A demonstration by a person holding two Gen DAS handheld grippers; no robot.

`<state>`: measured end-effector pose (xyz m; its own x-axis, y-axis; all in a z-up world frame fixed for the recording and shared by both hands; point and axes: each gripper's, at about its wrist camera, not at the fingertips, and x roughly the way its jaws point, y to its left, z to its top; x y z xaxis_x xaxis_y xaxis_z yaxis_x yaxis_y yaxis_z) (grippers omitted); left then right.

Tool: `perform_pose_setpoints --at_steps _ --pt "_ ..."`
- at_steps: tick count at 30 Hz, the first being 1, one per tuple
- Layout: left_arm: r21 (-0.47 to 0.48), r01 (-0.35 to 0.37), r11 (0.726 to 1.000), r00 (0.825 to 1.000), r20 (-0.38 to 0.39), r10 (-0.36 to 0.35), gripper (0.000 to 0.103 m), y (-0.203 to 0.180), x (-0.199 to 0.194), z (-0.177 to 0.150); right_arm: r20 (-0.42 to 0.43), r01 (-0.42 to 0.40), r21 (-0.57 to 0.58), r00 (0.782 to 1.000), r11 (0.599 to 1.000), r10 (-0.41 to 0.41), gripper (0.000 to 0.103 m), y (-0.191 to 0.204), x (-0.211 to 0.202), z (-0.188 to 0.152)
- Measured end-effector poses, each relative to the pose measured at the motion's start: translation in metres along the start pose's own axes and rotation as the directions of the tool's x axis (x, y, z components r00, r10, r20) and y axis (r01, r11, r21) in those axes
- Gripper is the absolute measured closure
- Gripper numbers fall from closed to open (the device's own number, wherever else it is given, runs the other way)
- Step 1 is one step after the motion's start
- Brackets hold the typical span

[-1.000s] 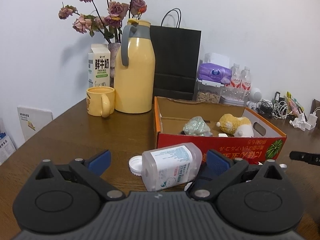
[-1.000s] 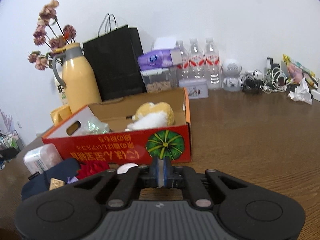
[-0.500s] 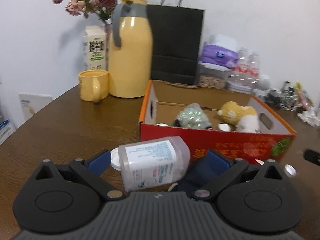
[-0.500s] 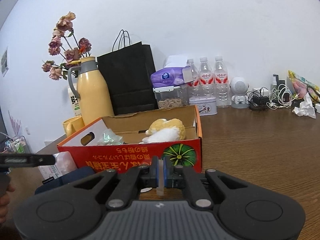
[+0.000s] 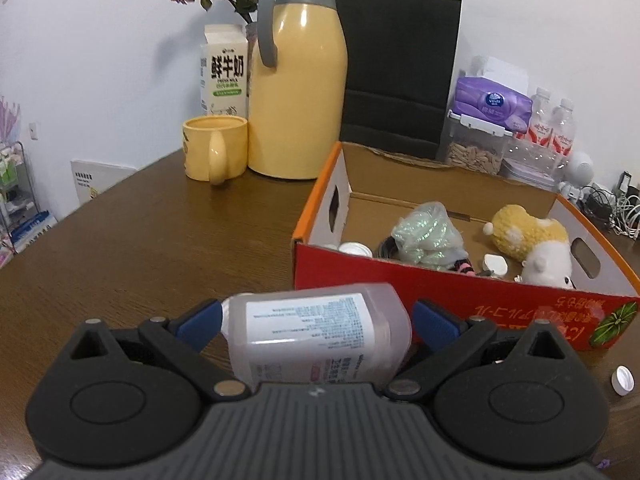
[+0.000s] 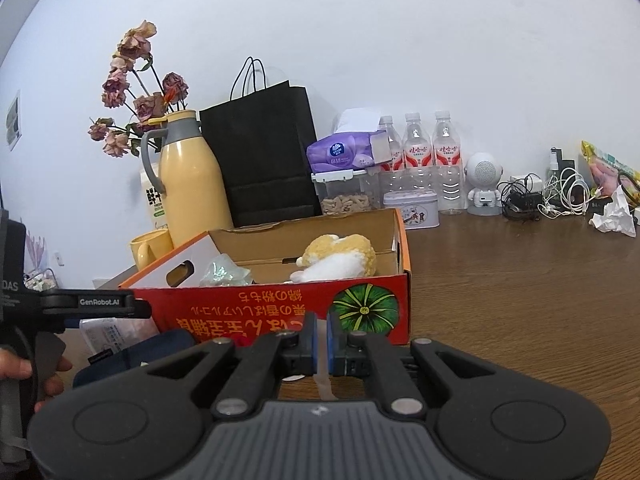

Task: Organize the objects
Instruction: 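Close the left tool around the white plastic bottle and lift it, then carry the bottle with the left tool into the box and open it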

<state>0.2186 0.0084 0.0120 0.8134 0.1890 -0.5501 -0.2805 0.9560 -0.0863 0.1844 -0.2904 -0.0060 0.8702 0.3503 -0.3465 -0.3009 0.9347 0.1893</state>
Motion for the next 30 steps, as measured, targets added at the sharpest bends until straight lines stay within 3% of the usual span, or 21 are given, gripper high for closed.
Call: perform_pose_setpoints --at_steps 3,16,30 --pt "-0.009 0.017 1.0 1.0 -0.004 -0.017 0.014 0.003 0.0 -0.002 -0.004 0.005 -0.002 1.0 1.0 -0.005 0.099 0.0 0.001 0.0" --pt "-0.012 0.051 0.999 0.998 0.03 -0.051 0.014 0.007 -0.007 -0.004 -0.007 0.026 -0.012 1.0 1.0 -0.026 0.099 0.003 0.002 -0.003" --pt "0.01 0.144 0.99 0.976 0.163 -0.144 0.014 0.02 -0.06 0.003 0.021 0.041 -0.023 0.999 0.999 -0.04 0.099 0.013 -0.005 0.001"
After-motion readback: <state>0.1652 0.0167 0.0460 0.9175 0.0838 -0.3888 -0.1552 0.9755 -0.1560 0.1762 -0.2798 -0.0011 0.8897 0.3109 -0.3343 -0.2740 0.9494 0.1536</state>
